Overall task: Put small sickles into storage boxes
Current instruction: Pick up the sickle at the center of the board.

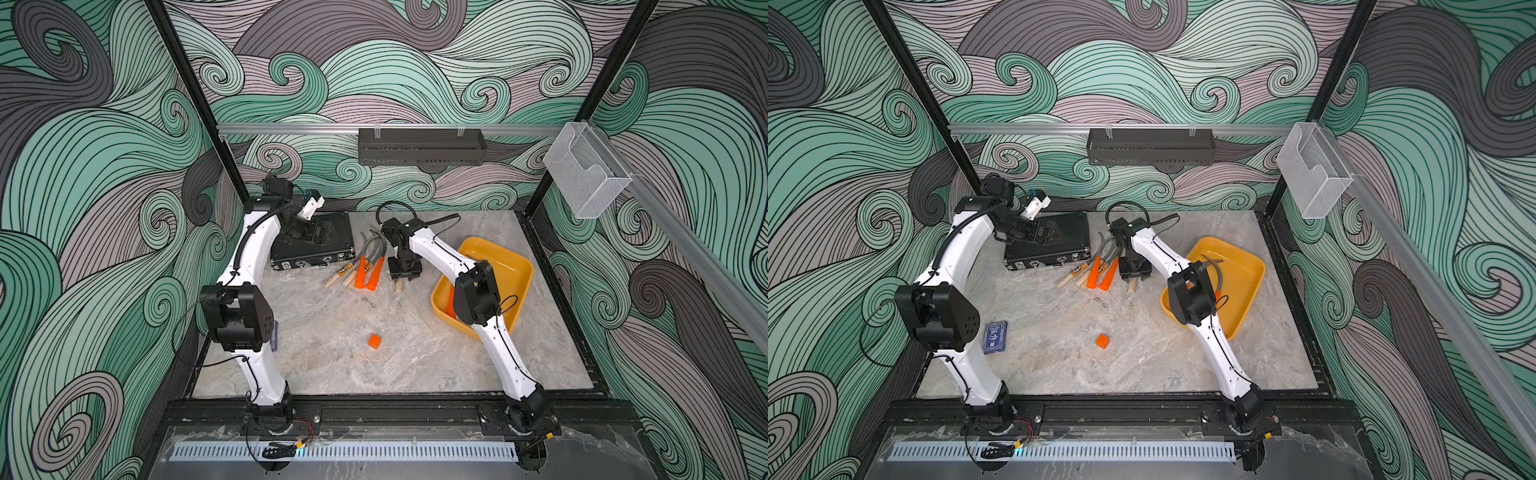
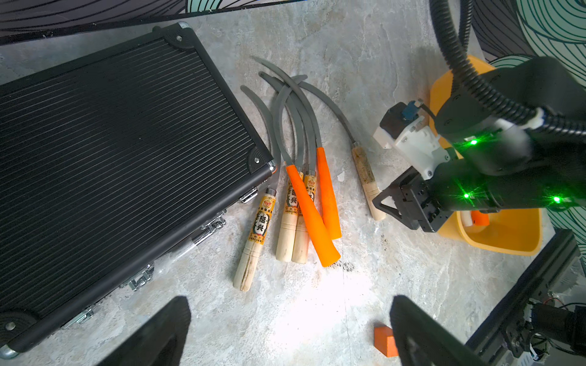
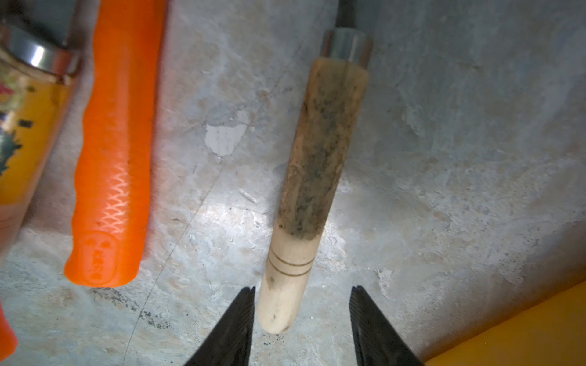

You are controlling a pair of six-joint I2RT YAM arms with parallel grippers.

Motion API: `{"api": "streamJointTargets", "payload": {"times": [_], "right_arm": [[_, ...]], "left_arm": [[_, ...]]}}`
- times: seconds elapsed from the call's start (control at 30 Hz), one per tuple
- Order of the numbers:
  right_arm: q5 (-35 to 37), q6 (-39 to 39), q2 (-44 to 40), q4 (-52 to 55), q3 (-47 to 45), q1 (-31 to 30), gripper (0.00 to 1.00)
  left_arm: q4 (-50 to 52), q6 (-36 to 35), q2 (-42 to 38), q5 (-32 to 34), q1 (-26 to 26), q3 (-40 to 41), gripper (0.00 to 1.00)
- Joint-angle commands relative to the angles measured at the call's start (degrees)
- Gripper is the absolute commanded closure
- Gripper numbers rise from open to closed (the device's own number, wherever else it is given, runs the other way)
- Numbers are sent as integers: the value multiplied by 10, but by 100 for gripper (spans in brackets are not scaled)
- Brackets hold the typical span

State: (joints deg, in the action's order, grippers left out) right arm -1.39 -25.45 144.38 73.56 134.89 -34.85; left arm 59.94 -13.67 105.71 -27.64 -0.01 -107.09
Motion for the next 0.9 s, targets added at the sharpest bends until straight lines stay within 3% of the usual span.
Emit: {"api": "streamJointTargets", "payload": {"times": [0.0,0.27,0.87], "right_arm": [[-10,-13,10,10,-5,1,49],[-7,-23,7,-27,-51,1,51],[34,-32,18,-33,-49,2,58]], "left_arm": [[-5,6,-2,-7,0,-1,2],[-7,5,-5,-4,0,1,1],[-12,7,-9,0,0,7,1]]}}
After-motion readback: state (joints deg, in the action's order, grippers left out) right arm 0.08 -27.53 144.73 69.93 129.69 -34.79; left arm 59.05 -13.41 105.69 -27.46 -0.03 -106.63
